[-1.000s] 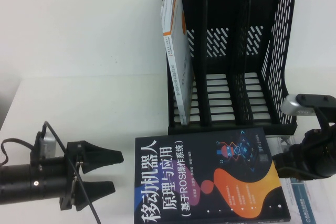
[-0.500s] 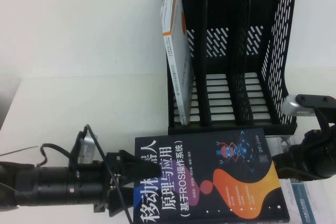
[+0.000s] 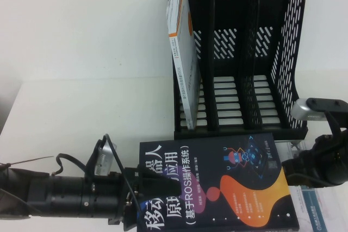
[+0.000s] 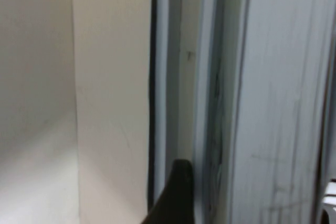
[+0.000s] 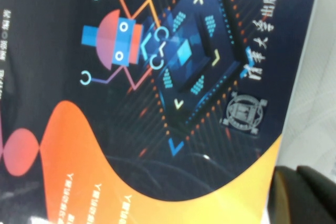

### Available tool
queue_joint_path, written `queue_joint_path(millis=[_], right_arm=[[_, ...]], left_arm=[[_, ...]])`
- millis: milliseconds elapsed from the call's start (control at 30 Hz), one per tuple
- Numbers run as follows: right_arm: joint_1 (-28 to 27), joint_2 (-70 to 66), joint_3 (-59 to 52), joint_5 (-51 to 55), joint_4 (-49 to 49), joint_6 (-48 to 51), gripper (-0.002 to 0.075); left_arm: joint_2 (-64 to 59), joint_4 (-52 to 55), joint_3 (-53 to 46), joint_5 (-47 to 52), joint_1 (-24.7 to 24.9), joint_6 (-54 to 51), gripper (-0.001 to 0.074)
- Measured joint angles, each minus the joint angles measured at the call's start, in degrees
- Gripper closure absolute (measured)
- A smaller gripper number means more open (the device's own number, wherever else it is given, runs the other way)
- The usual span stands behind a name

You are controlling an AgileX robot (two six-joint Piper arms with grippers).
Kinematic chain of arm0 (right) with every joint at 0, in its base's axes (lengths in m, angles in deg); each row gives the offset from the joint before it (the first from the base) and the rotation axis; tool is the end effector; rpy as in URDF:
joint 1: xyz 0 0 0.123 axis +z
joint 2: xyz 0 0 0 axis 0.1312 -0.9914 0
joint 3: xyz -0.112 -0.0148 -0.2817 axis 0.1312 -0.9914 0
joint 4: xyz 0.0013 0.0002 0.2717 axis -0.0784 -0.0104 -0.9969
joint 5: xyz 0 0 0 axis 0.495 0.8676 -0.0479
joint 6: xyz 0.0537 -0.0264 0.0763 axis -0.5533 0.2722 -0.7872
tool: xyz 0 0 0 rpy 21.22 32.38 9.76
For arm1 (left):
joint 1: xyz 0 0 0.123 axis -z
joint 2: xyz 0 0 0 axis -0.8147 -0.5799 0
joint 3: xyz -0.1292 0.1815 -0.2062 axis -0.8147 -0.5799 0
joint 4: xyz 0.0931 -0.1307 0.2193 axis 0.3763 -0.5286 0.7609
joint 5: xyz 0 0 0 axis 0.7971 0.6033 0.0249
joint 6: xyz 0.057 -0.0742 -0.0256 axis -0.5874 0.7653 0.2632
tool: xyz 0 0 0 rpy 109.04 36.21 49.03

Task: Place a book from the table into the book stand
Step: Push book with right arm

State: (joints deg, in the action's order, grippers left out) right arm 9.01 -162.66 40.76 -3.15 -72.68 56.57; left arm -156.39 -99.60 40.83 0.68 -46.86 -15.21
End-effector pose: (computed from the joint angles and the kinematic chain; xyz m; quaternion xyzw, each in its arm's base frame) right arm 0.2756 0.1123 0.1986 -0.1001 0.9560 0.1951 0.1947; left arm 0.2626 -0.1238 0.1297 -0.0571 0.8138 -0.5759 0.0532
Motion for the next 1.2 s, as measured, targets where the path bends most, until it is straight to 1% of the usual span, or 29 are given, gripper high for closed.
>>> queue_joint_path(millis=[133, 433, 500, 600, 700, 733, 1000, 1133, 1167, 1200], right_arm=[[0.0, 0.0, 0.0, 0.5, -0.4, 0.0, 0.0729], [0.0, 0.0, 0.0, 2.4, -2.2, 2.7, 0.0729], [0.0, 0.0, 0.0, 2.4, -2.2, 2.9, 0.0729], [0.0, 0.0, 0.0, 2.4, -2.2, 3.0, 0.0729], [0.0, 0.0, 0.0, 2.4, -2.2, 3.1, 0.0729], [0.0, 0.0, 0.0, 2.4, -2.2, 3.1, 0.0729], [0.0, 0.0, 0.0, 2.2, -1.9, 3.1, 0.0729], [0.0, 0.0, 0.0, 2.2, -0.2, 3.1, 0.0729], [0.0, 0.0, 0.0, 2.3, 0.2, 2.9, 0.0729], [0.0, 0.0, 0.0, 2.4, 0.5, 2.9, 0.0729]], left_arm=[[0.0, 0.0, 0.0, 0.0, 0.9, -0.3, 0.0043], [0.0, 0.0, 0.0, 0.0, 1.0, -2.4, 0.0049], [0.0, 0.0, 0.0, -0.2, 1.0, -3.2, 0.0087], [0.0, 0.2, 0.0, -1.0, 1.0, -4.0, 0.0219], [-0.1, 0.5, -0.1, -2.3, 1.0, -4.3, 0.0437], [-0.3, 0.5, -0.1, -2.2, 1.0, -4.2, 0.0493], [-0.3, 0.7, 0.0, -1.8, 0.7, -1.8, 0.0498], [-0.3, 1.8, 0.8, -1.2, -0.4, 1.8, 0.0498], [-0.2, 2.1, 0.9, -0.9, -0.9, 2.6, 0.0505], [0.1, 2.1, 1.3, -0.6, -1.3, 3.3, 0.0548]])
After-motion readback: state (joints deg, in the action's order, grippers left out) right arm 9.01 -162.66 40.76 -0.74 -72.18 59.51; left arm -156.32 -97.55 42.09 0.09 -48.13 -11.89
